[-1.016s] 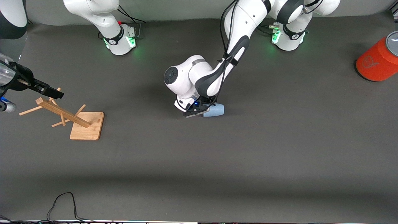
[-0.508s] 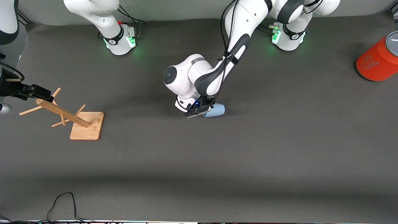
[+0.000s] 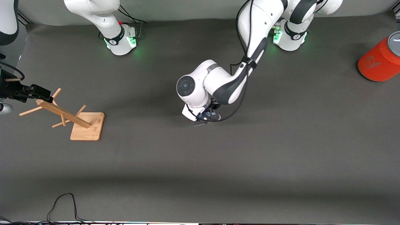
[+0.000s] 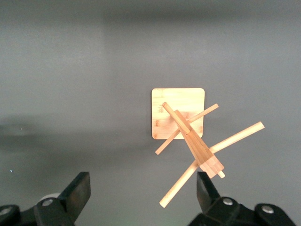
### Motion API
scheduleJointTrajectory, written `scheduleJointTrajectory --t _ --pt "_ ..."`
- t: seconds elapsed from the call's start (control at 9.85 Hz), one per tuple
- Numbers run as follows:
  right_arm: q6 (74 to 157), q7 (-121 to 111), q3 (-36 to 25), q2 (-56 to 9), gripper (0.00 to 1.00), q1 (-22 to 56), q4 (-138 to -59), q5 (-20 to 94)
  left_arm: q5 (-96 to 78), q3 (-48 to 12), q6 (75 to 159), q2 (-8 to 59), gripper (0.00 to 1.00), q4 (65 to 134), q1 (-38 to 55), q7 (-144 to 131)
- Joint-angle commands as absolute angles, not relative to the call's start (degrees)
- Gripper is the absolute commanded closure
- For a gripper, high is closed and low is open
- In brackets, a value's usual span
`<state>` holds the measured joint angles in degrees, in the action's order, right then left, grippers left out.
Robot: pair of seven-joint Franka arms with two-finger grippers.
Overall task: Rotate and upright cup with both arms
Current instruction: 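Rotate the blue cup upright with the left gripper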
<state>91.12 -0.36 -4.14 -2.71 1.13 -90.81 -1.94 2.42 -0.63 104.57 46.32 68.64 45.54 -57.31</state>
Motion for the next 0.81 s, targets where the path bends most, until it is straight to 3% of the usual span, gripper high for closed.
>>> scheduleJointTrajectory --t 0.0,0.3,0.41,0.51,0.71 --pt "91.8 -1.7 -4.2 -1.1 0.00 1.4 -91.9 -1.9 0.5 -1.0 112.4 40.1 1.00 79.8 45.8 -56.9" --pt "93.4 -1.7 -4.5 -1.2 0.00 1.4 -92.3 -1.8 0.5 -1.0 118.0 37.6 1.00 86.5 45.8 -57.0" --pt "94.6 -1.7 -4.4 -1.2 0.00 1.5 -92.9 -1.5 0.5 -1.0 118.0 37.6 0.72 86.4 45.7 -56.9" --pt "96.9 -1.6 -4.5 -1.1 0.00 1.6 -93.4 -1.4 0.7 -0.9 118.0 37.6 0.01 86.4 45.9 -57.5" --pt "96.2 -1.5 -4.3 -1.3 0.00 1.6 -93.1 -1.4 0.9 -0.9 117.5 36.9 0.00 86.4 45.7 -57.2"
